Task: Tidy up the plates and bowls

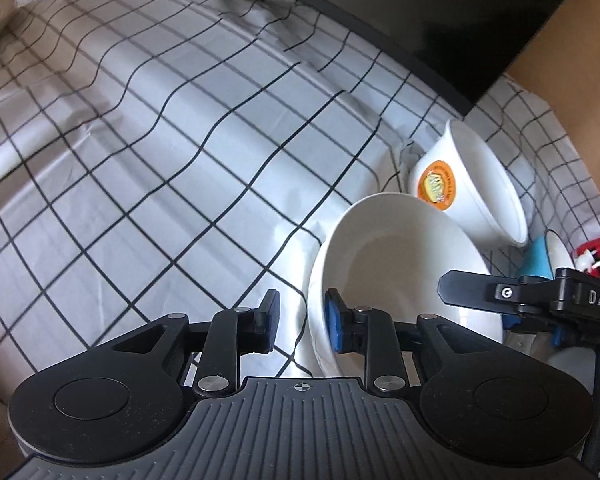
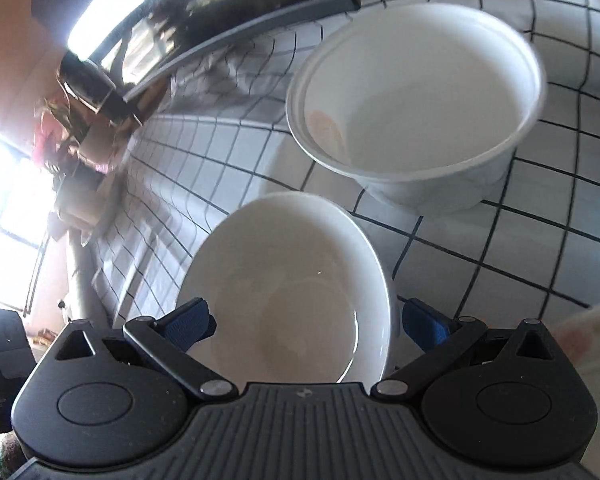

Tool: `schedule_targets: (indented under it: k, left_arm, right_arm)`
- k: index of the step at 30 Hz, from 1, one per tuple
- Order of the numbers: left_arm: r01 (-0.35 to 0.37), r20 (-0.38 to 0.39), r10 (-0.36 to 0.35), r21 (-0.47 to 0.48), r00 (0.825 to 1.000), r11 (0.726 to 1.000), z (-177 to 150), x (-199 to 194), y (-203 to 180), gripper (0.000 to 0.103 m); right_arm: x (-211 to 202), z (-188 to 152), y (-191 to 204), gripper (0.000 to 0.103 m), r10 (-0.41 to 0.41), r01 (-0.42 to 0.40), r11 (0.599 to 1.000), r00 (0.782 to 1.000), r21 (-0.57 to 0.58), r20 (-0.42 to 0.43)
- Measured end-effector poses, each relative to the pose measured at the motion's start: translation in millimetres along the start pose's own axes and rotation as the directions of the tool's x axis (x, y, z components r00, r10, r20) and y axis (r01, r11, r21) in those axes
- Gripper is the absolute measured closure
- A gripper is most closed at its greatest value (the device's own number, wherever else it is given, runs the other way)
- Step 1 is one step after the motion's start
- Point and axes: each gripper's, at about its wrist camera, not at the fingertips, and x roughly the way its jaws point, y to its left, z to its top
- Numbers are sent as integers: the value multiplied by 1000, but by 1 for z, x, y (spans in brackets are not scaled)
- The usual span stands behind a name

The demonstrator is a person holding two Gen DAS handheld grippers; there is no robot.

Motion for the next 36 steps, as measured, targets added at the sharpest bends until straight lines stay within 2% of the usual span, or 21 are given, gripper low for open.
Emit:
schedule_targets:
  k: [2, 7, 14, 18, 21, 23, 28, 36]
  left_arm:
    - [-10, -13, 10, -9, 1000, 1000, 0, 5, -1, 76]
    - [-25, -33, 25, -12, 999, 1000, -1, 14, -4, 74]
    - [-17, -44, 16, -11, 999, 1000, 0, 15, -1, 73]
    - [-6, -47, 6, 4, 999, 1000, -1, 18, -2, 72]
    - [-4, -58, 6, 39, 998, 999, -2, 20, -6, 72]
    - [-17, -57, 22, 81, 998, 997, -3, 21, -11, 71]
    - [-52, -51, 61, 156, 997, 986, -6, 22, -24, 68]
    - [-80, -18, 84, 171, 996, 982, -12, 22, -30, 66]
  right_arm:
    - [4, 4, 2, 0, -10, 10, 999, 1000, -41, -18]
    - [19, 7, -3, 0, -10, 6, 999, 996, -41, -87]
    - [18, 11, -2, 0, 3, -12, 997, 993, -72, -115]
    - [16, 13, -12, 0, 52, -56, 998, 992, -32, -112]
    - [13, 13, -24, 0, 108, -105, 994, 990, 41, -86]
    - [13, 14, -25, 0, 112, -108, 993, 989, 49, -91]
    - [18, 17, -13, 0, 63, -63, 998, 990, 5, -123]
    - [26, 19, 2, 0, -17, 3, 997, 984, -80, -175]
